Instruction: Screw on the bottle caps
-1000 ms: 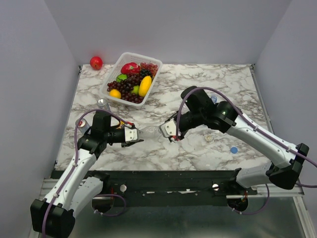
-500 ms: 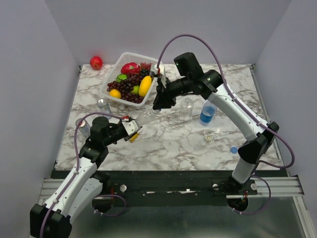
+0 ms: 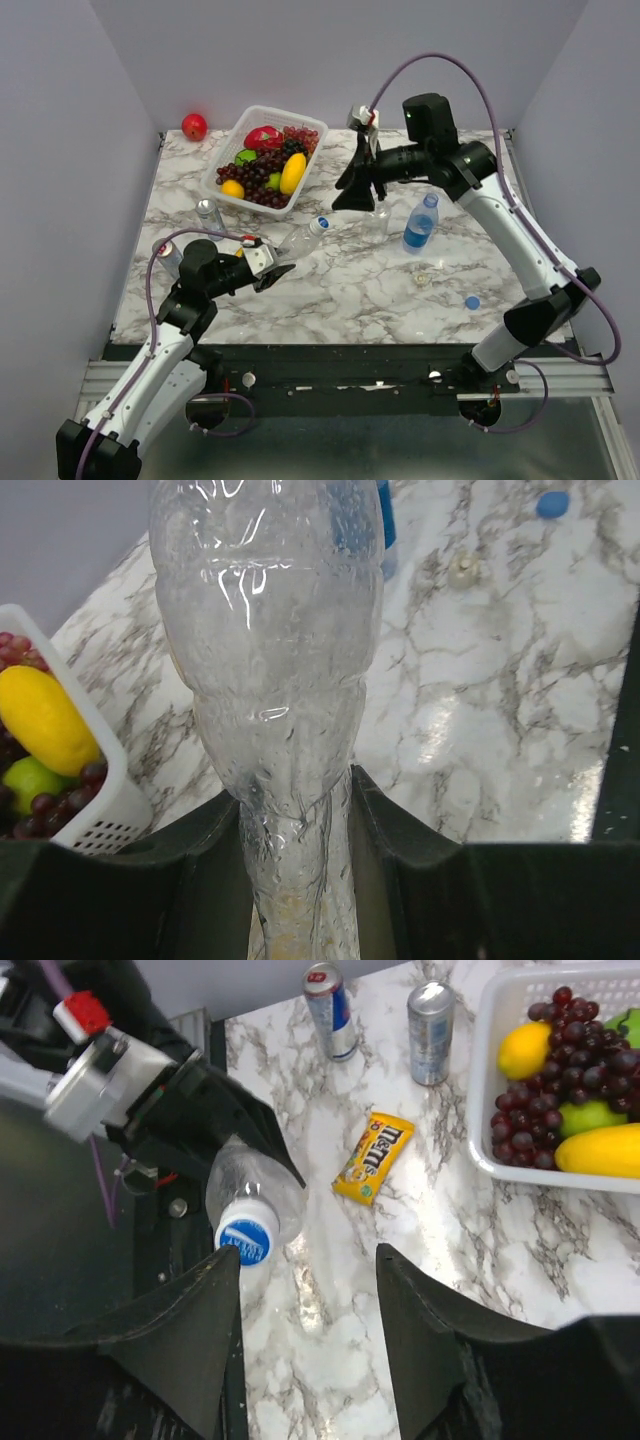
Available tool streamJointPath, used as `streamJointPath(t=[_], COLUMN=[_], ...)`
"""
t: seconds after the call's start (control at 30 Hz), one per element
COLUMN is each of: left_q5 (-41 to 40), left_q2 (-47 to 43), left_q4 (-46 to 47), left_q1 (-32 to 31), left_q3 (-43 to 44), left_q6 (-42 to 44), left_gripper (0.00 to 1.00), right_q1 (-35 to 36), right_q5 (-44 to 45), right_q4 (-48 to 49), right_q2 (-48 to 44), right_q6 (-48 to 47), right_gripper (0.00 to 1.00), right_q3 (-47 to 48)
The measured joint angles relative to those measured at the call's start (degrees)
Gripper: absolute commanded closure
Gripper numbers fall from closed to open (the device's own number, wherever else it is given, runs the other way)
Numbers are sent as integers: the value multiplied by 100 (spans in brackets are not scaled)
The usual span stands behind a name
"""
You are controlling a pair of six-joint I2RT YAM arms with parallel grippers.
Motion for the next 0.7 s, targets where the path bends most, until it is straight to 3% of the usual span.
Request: streamJointPath(t=[0.1,0.23,0.7], left_q5=[350,675,999], left_q2=[-20,85,393], left_q4=[85,271,767], left_q1=[0,0,0], left_q3=[22,114,260], left_q6=[-450,-960,-1591], left_gripper=[100,100,100], right_q1=[-24,52,61], right_q5=[-284,-675,-1180], right_q4=[426,1036,1777], right_q2=[-608,-774,-522], right_q6=[-24,166,688], right_gripper=[32,30,37], right_q3=[-901,-1342,-1456])
